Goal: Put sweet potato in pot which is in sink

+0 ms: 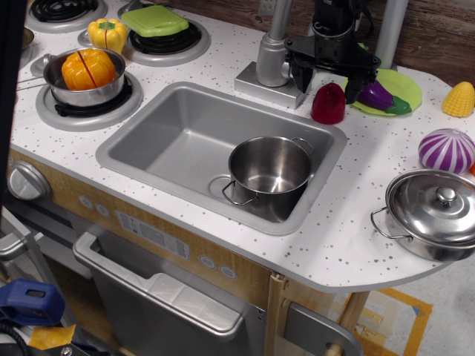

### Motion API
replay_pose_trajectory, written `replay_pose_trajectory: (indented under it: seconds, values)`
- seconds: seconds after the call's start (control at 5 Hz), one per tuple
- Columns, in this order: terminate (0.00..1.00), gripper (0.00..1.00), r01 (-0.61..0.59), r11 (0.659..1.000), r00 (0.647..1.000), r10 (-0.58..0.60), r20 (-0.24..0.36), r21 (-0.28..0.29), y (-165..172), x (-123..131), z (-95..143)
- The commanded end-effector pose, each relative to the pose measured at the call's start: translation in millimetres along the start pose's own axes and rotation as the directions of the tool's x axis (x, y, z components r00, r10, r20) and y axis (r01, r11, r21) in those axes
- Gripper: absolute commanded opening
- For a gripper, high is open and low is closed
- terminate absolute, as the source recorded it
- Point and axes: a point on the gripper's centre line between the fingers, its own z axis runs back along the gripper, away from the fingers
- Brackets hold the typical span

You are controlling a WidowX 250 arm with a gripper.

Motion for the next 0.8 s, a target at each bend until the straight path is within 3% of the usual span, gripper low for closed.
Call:
replay_pose_trajectory:
  seconds: [0.0,0.2,0.6]
  values:
    - [0.00,1.00,0.000,1.000,1.000,0.000,0.000,0.000,0,0,0]
    - [0.00,1.00,0.006,0.999,1.000,-0.007,0.018,0.031,-2,7,2]
    - [0.00,1.00,0.008,1.000,0.999,-0.008,0.050,0.012,-5,20,-5]
